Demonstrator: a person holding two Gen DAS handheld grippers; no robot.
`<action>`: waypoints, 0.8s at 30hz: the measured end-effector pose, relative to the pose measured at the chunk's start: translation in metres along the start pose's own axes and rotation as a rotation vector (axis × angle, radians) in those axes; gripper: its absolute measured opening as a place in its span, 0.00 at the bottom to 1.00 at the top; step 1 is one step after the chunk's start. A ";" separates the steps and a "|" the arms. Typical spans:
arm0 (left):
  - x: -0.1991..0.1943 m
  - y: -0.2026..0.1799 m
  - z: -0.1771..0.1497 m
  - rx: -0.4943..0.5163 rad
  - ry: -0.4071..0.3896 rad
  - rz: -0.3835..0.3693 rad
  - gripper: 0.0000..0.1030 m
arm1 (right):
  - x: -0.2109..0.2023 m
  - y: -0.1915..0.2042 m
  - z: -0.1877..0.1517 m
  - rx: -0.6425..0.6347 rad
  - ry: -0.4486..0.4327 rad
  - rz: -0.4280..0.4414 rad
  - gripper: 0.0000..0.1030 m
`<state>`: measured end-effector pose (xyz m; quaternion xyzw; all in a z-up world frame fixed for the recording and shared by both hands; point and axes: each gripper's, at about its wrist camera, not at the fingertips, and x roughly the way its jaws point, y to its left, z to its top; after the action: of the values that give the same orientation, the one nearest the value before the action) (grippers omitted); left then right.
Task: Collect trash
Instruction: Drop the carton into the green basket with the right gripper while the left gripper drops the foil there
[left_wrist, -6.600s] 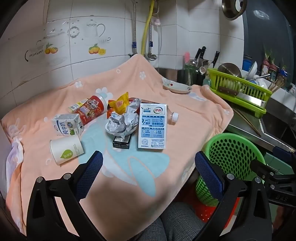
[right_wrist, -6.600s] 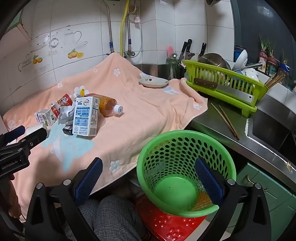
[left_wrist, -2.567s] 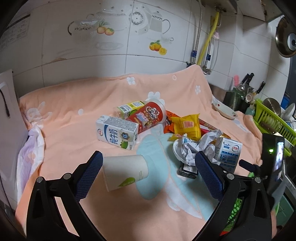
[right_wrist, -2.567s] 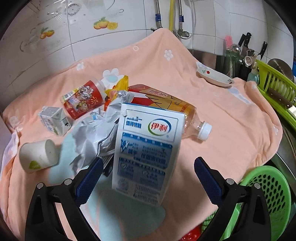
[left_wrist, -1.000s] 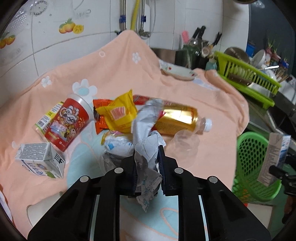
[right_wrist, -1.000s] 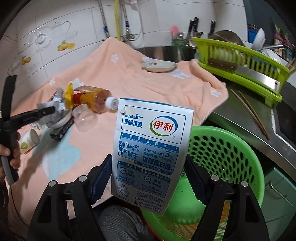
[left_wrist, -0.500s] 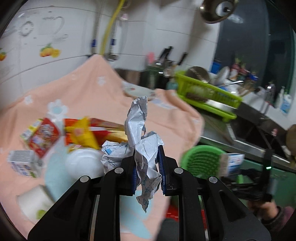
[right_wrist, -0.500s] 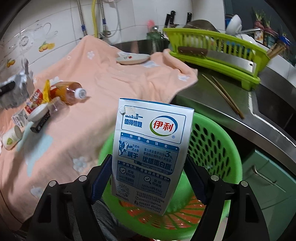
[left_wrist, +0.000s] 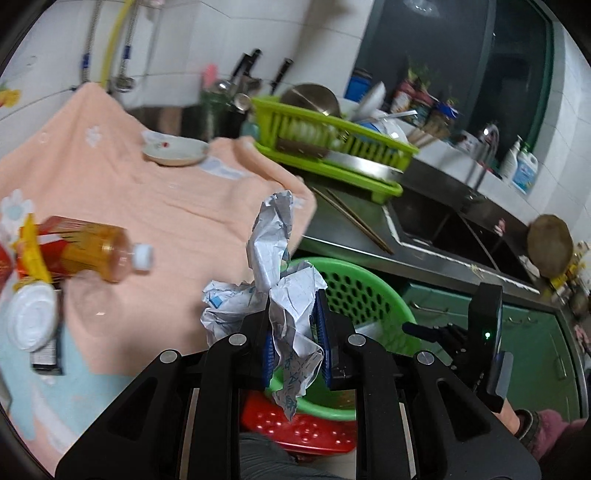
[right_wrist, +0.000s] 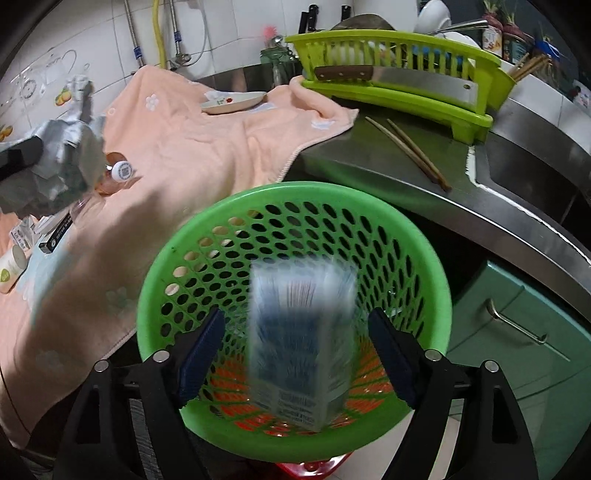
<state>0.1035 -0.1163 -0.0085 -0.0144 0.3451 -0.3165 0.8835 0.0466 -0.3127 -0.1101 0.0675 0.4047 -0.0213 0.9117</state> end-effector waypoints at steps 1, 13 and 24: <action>0.005 -0.003 0.000 0.002 0.008 -0.004 0.18 | -0.002 -0.002 0.000 0.004 -0.005 0.000 0.78; 0.061 -0.035 -0.013 0.026 0.112 -0.058 0.25 | -0.016 -0.032 -0.007 0.044 -0.045 -0.029 0.80; 0.043 -0.029 -0.018 0.012 0.084 -0.016 0.55 | -0.024 -0.027 -0.006 0.041 -0.063 -0.009 0.81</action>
<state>0.1005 -0.1608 -0.0411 0.0017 0.3800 -0.3261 0.8656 0.0237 -0.3391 -0.0995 0.0839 0.3756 -0.0360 0.9223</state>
